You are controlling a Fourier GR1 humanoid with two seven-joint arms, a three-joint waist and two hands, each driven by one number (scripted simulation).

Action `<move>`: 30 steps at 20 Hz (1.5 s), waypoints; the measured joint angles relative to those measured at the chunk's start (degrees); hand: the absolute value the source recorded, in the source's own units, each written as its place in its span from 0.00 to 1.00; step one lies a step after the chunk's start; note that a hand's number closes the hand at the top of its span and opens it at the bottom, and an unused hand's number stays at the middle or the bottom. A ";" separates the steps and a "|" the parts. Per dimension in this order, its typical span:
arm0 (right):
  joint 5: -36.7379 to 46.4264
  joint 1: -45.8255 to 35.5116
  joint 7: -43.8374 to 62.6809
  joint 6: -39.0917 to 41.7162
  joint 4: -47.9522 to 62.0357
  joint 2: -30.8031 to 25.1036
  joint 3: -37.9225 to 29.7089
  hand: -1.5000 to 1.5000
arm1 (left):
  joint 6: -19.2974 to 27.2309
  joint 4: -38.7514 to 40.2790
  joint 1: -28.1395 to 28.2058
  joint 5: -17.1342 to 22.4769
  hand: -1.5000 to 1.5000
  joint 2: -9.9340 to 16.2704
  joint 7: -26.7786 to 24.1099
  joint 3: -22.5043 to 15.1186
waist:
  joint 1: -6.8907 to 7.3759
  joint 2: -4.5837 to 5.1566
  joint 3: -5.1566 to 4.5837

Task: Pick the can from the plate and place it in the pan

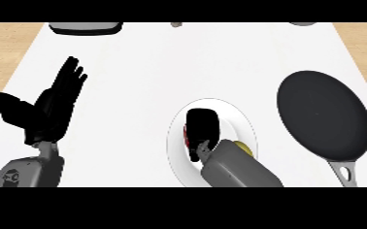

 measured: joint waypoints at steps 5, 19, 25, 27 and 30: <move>0.23 -1.94 -2.85 -2.62 2.67 0.04 0.16 1.00 | -0.72 0.34 -0.47 0.02 0.50 0.06 0.55 0.98 | -0.05 -0.11 -0.04; 5.93 7.44 -3.92 -10.04 -10.36 -6.42 3.52 1.00 | -0.51 0.39 -0.41 -1.46 0.50 -1.31 0.63 1.51 | -0.79 -0.22 -0.02; 15.69 10.31 -0.65 -10.45 -25.83 -14.15 5.95 1.00 | -1.24 -0.57 1.33 -0.85 0.50 -0.95 0.29 2.28 | -1.33 -0.49 -0.03; 19.72 10.11 0.79 -9.91 -31.00 -16.23 6.60 1.00 | -0.58 -0.90 1.39 -1.54 0.50 -1.38 0.52 1.81 | -1.59 -0.59 -0.03; 24.34 9.15 3.34 -6.93 -40.16 -18.57 6.29 1.00 | -0.58 -0.83 1.36 -1.40 0.50 -1.31 0.66 2.14 | -1.85 -0.65 -0.05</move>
